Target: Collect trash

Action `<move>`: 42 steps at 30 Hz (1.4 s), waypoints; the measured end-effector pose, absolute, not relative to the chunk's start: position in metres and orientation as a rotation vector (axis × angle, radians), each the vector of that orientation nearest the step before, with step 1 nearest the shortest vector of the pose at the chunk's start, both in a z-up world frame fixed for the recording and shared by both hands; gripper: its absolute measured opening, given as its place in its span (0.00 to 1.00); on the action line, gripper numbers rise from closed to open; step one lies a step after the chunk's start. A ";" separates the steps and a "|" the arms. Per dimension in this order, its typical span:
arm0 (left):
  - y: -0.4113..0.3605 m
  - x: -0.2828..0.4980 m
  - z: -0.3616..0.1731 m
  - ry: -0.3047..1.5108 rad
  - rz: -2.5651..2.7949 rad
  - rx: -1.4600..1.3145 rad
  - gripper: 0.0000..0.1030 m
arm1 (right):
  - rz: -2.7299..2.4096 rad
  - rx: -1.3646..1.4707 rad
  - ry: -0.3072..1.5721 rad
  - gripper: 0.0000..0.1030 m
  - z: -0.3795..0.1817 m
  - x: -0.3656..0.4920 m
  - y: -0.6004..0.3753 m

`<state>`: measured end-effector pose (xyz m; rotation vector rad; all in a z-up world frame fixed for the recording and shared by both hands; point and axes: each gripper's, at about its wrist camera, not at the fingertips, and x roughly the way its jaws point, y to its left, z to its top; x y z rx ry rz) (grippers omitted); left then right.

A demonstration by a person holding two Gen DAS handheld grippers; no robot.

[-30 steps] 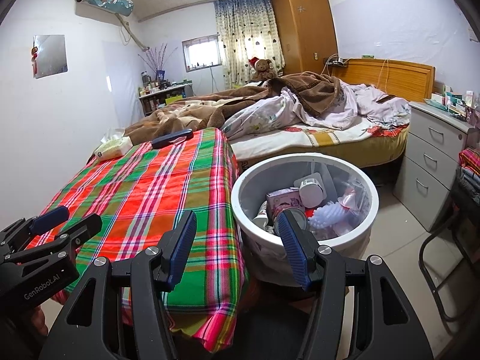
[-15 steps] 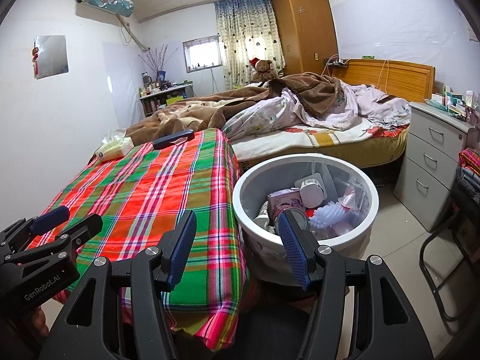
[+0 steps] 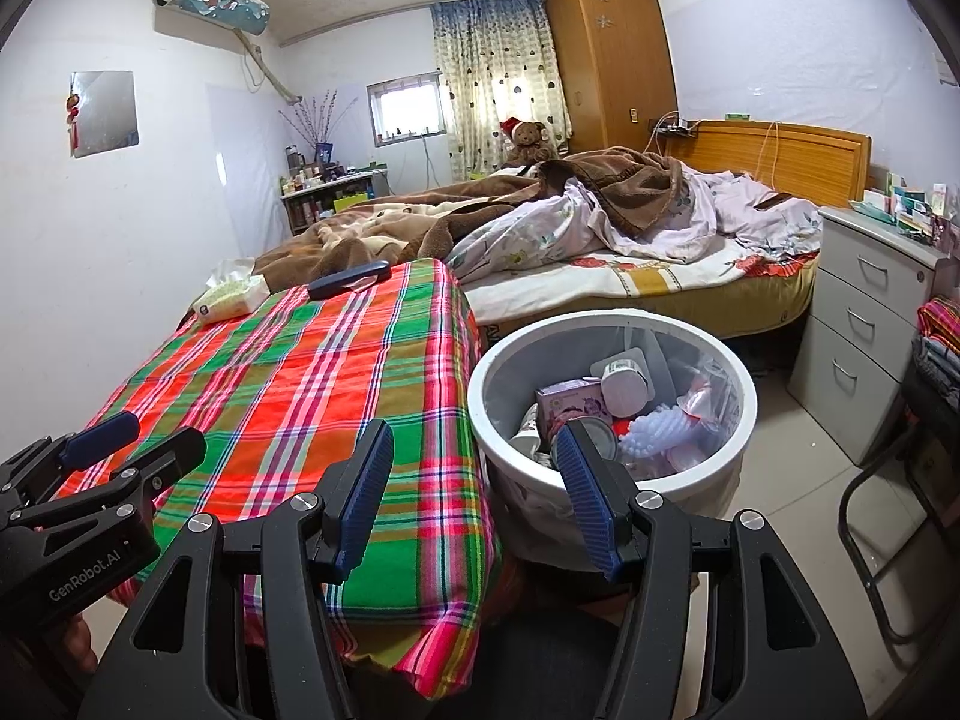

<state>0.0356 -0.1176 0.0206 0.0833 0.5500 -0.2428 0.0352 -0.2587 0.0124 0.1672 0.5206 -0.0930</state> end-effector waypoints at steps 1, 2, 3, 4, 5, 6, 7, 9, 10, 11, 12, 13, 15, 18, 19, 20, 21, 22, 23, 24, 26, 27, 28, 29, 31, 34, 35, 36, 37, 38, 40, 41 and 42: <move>-0.118 0.036 0.021 0.550 -0.241 0.084 0.65 | -0.094 0.167 0.520 0.57 0.012 0.035 -0.259; -0.117 0.035 0.021 0.550 -0.242 0.083 0.65 | -0.094 0.167 0.519 0.57 0.012 0.035 -0.258; -0.117 0.035 0.021 0.551 -0.243 0.083 0.65 | -0.093 0.167 0.519 0.57 0.012 0.035 -0.258; -0.118 0.035 0.021 0.550 -0.241 0.083 0.65 | -0.093 0.167 0.519 0.57 0.012 0.035 -0.258; -0.117 0.035 0.021 0.550 -0.241 0.082 0.65 | -0.094 0.166 0.518 0.57 0.012 0.035 -0.258; -0.117 0.035 0.021 0.550 -0.241 0.083 0.65 | -0.094 0.165 0.519 0.57 0.013 0.035 -0.258; -0.116 0.035 0.021 0.550 -0.241 0.083 0.65 | -0.094 0.165 0.519 0.57 0.013 0.035 -0.257; -0.117 0.035 0.021 0.550 -0.241 0.083 0.65 | -0.094 0.166 0.517 0.57 0.013 0.035 -0.257; -0.116 0.035 0.021 0.550 -0.241 0.083 0.65 | -0.094 0.166 0.518 0.57 0.013 0.035 -0.257; -0.116 0.035 0.021 0.549 -0.241 0.082 0.65 | -0.094 0.166 0.518 0.57 0.013 0.035 -0.257; -0.115 0.034 0.022 0.549 -0.241 0.082 0.65 | -0.095 0.166 0.517 0.57 0.013 0.035 -0.257; -0.115 0.034 0.022 0.549 -0.241 0.082 0.65 | -0.094 0.166 0.516 0.57 0.013 0.035 -0.256; -0.115 0.034 0.023 0.548 -0.241 0.082 0.65 | -0.095 0.165 0.515 0.57 0.014 0.035 -0.256; -0.115 0.034 0.023 0.548 -0.242 0.082 0.65 | -0.094 0.166 0.516 0.57 0.014 0.035 -0.256; -0.114 0.034 0.023 0.548 -0.241 0.081 0.65 | -0.095 0.166 0.516 0.57 0.014 0.035 -0.256; -0.114 0.033 0.023 0.547 -0.241 0.079 0.65 | -0.094 0.166 0.516 0.57 0.014 0.035 -0.256; -0.113 0.033 0.024 0.548 -0.241 0.080 0.65 | -0.093 0.166 0.515 0.57 0.014 0.035 -0.256; -0.113 0.033 0.023 0.548 -0.240 0.080 0.65 | -0.093 0.166 0.514 0.57 0.014 0.035 -0.256; -0.113 0.033 0.023 0.547 -0.242 0.079 0.65 | -0.094 0.166 0.515 0.57 0.014 0.035 -0.255; -0.113 0.033 0.024 0.548 -0.242 0.079 0.65 | -0.094 0.166 0.515 0.57 0.014 0.034 -0.255; -0.113 0.033 0.023 0.547 -0.242 0.078 0.65 | -0.093 0.166 0.516 0.57 0.014 0.035 -0.255; -0.113 0.032 0.024 0.546 -0.244 0.078 0.65 | -0.093 0.166 0.516 0.57 0.015 0.034 -0.255; -0.113 0.032 0.024 0.546 -0.244 0.079 0.65 | -0.093 0.166 0.515 0.57 0.014 0.035 -0.255; -0.113 0.032 0.024 0.546 -0.245 0.078 0.65 | -0.093 0.165 0.515 0.57 0.015 0.034 -0.255; -0.113 0.032 0.024 0.546 -0.248 0.077 0.65 | -0.092 0.166 0.514 0.57 0.015 0.034 -0.255; -0.112 0.031 0.025 0.545 -0.251 0.077 0.65 | -0.094 0.165 0.515 0.57 0.015 0.034 -0.254; -0.112 0.032 0.024 0.545 -0.251 0.077 0.65 | -0.093 0.165 0.514 0.57 0.015 0.034 -0.254; -0.112 0.032 0.024 0.546 -0.253 0.077 0.65 | -0.092 0.165 0.513 0.57 0.015 0.034 -0.253; -0.112 0.033 0.024 0.547 -0.252 0.077 0.65 | -0.093 0.164 0.514 0.57 0.016 0.034 -0.253; -0.112 0.033 0.024 0.548 -0.250 0.076 0.65 | -0.093 0.164 0.513 0.57 0.016 0.034 -0.253; -0.112 0.033 0.023 0.550 -0.248 0.075 0.65 | -0.092 0.164 0.514 0.57 0.015 0.034 -0.253; -0.112 0.034 0.023 0.551 -0.245 0.075 0.65 | -0.093 0.163 0.514 0.57 0.016 0.034 -0.253; -0.112 0.034 0.022 0.553 -0.245 0.075 0.65 | -0.093 0.162 0.514 0.57 0.016 0.033 -0.253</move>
